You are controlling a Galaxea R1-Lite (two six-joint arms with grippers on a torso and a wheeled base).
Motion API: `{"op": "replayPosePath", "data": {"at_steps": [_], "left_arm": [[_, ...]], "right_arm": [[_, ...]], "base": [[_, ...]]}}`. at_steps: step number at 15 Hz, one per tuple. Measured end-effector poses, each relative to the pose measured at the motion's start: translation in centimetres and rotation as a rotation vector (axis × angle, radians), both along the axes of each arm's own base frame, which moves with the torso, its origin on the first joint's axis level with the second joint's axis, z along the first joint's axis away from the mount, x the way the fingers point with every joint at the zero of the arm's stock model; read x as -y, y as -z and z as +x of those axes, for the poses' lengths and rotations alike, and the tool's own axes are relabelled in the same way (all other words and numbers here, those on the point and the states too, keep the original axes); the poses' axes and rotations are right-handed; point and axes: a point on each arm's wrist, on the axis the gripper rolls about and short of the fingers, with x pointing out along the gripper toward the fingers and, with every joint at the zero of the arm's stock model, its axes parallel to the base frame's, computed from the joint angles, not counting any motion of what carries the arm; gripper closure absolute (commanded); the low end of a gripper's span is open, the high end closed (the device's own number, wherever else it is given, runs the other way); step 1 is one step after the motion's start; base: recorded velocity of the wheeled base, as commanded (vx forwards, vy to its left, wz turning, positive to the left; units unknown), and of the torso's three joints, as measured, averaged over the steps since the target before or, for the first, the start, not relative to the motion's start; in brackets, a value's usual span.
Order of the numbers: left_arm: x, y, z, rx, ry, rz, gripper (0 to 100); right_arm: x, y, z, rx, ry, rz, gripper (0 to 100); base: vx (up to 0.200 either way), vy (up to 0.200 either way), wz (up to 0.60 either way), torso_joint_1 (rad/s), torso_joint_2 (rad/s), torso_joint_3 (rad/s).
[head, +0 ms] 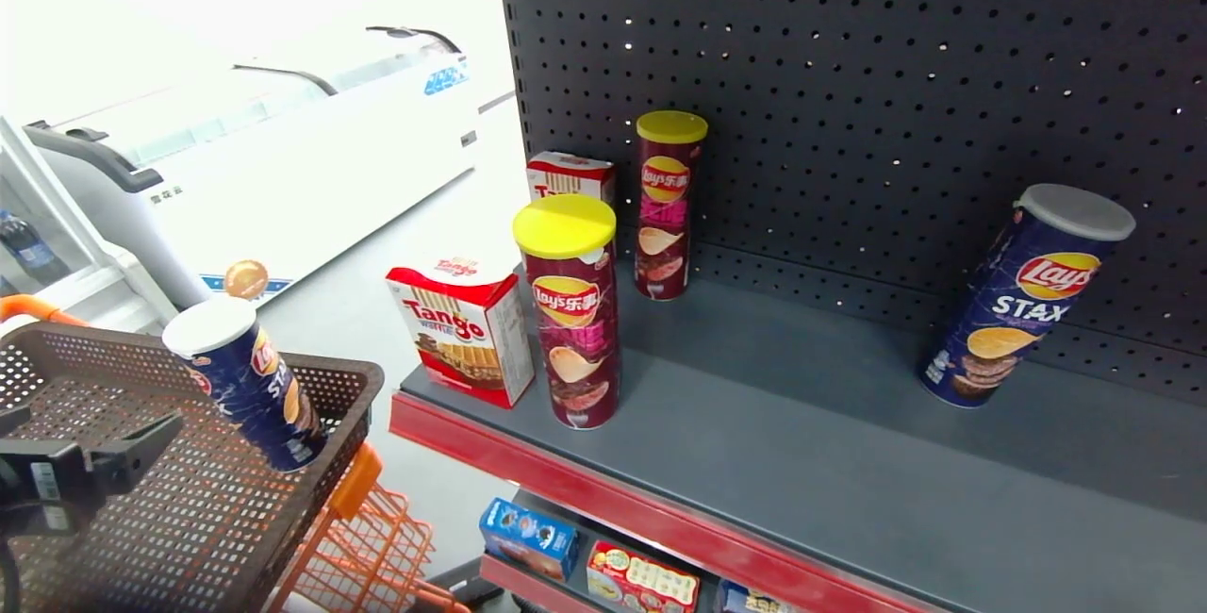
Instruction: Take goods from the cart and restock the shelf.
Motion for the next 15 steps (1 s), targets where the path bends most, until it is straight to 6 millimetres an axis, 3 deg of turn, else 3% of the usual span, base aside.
{"op": "replayPosePath", "data": {"at_steps": [5,8,15], "left_arm": [[-1.6,3.0,5.3,0.009,-0.007,0.007,0],[-2.3,5.2,7.3,0.011,-0.028,0.005,0],[-3.0,7.8,12.1,0.106,-0.020,-0.028,0]], "right_arm": [[0.0,0.0,0.0,0.000,0.000,0.000,0],[0.0,0.0,0.0,-0.001,0.000,0.000,0],[0.0,0.0,0.0,0.000,0.000,0.000,0]], "base": [[0.000,0.000,0.00,0.000,0.00,0.000],[0.000,0.000,0.00,0.000,0.00,0.000],[0.000,0.000,0.00,0.000,0.00,0.000]]}}
